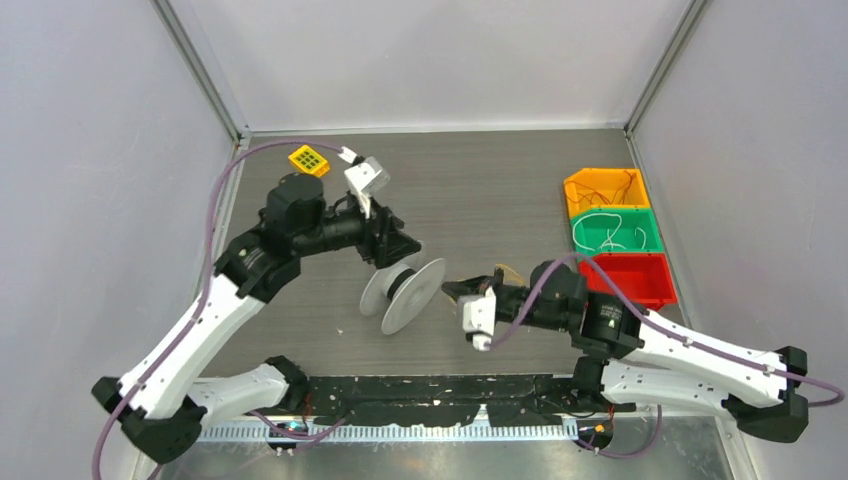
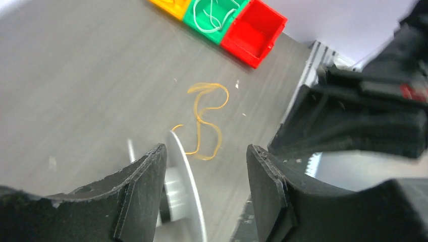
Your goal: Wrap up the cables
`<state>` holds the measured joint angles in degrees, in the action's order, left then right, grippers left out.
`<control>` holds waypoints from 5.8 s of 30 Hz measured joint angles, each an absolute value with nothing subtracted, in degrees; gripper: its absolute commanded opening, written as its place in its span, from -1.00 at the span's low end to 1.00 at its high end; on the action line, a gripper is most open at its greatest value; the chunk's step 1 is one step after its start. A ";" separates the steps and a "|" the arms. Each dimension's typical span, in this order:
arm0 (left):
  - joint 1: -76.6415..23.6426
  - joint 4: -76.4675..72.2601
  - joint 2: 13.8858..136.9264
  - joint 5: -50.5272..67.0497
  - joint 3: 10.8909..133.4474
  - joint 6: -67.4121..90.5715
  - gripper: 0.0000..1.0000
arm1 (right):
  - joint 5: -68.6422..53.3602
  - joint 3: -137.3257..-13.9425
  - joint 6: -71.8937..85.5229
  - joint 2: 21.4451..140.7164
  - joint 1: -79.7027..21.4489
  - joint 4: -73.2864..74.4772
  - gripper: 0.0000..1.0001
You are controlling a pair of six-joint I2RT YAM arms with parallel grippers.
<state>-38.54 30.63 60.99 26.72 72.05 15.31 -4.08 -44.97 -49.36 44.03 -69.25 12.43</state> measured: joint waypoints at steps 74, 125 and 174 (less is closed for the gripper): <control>-38.57 30.79 24.53 -9.30 55.51 2.02 0.32 | 25.28 -22.79 17.78 86.04 -56.21 -34.13 -0.39; -38.57 30.61 28.47 17.32 43.90 -11.94 0.35 | -59.81 -61.60 19.46 72.12 -48.64 0.32 -0.89; -38.57 -11.75 25.56 4.29 17.34 17.76 0.39 | -49.56 -39.92 67.88 89.14 -46.48 -73.12 -0.89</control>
